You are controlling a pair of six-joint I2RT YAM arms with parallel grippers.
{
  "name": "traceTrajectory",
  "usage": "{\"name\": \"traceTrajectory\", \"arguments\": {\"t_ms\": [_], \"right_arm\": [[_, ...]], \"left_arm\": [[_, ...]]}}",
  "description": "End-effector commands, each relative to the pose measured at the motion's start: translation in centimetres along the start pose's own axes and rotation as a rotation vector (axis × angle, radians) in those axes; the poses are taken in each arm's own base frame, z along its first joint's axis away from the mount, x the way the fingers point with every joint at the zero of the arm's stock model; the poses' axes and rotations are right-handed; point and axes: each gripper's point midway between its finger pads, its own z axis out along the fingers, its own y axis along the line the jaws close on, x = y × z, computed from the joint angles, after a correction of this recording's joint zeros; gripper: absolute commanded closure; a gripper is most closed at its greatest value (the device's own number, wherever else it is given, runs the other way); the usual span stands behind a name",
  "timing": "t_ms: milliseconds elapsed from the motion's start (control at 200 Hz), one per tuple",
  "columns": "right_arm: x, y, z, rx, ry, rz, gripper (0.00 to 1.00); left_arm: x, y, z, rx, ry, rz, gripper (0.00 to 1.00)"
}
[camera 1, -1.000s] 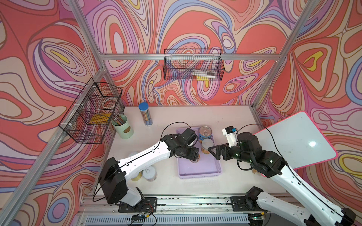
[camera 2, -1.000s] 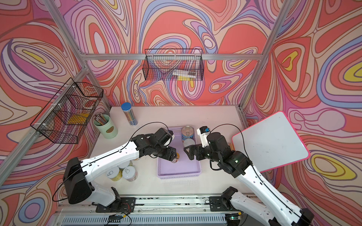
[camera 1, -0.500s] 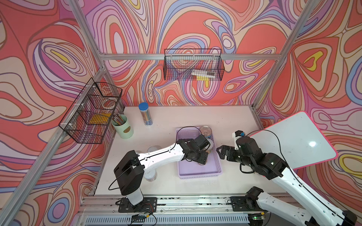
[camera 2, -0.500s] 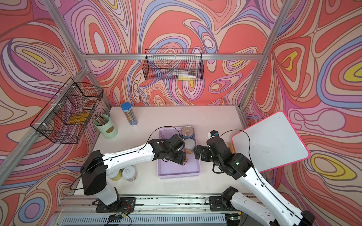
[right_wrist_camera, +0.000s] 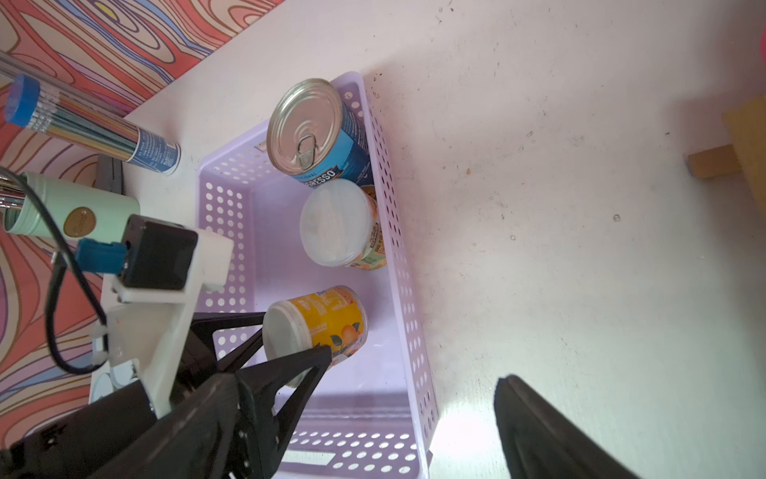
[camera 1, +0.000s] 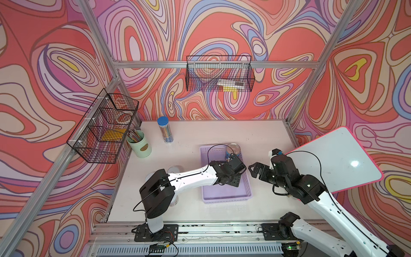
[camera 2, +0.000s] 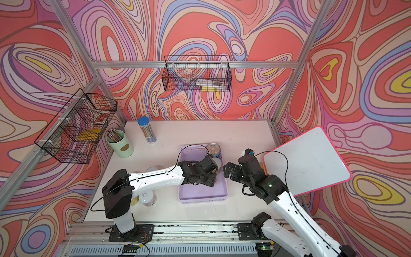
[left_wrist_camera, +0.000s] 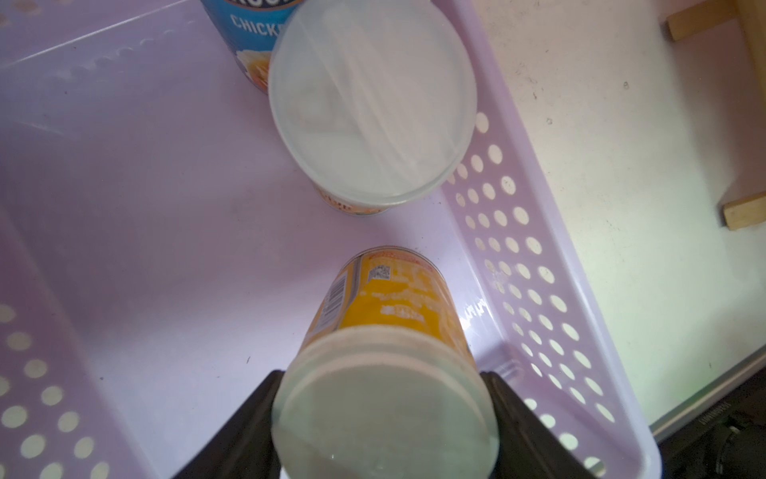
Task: Put the canned food in the basket
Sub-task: Place the canned food in the basket.
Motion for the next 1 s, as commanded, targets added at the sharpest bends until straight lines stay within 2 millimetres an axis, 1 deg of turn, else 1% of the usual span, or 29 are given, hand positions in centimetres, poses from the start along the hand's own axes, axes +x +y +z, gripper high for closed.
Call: {"name": "traceTrajectory", "arguments": {"t_ms": [0, 85, 225, 386, 621, 761, 996], "right_arm": [[-0.5, 0.1, 0.5, -0.043, -0.005, 0.049, 0.02], [-0.9, -0.4, 0.3, -0.028, -0.034, 0.067, 0.02], [-1.0, -1.2, 0.0, 0.004, -0.051, 0.071, 0.02], [-0.7, -1.1, -0.3, -0.012, -0.047, 0.066, 0.02], [0.2, -1.3, -0.1, -0.021, -0.024, 0.063, 0.02], [0.2, -1.4, -0.2, -0.019, -0.03, 0.067, 0.02], [0.4, -1.4, 0.1, -0.02, -0.018, 0.064, 0.02]], "left_arm": [[-2.8, -1.6, -0.7, 0.022, -0.098, -0.026, 0.61], [-3.0, -2.1, -0.4, 0.023, -0.105, -0.027, 0.61], [-3.3, -2.7, 0.2, 0.024, -0.108, -0.032, 0.61], [-3.6, -3.2, 0.9, 0.026, -0.107, -0.036, 0.61], [-3.8, -4.1, 1.8, 0.041, -0.094, -0.033, 0.6], [-3.7, -3.9, 2.4, 0.022, -0.086, -0.033, 0.59], [-3.7, -3.7, 3.1, -0.004, -0.078, -0.028, 0.56]]}}
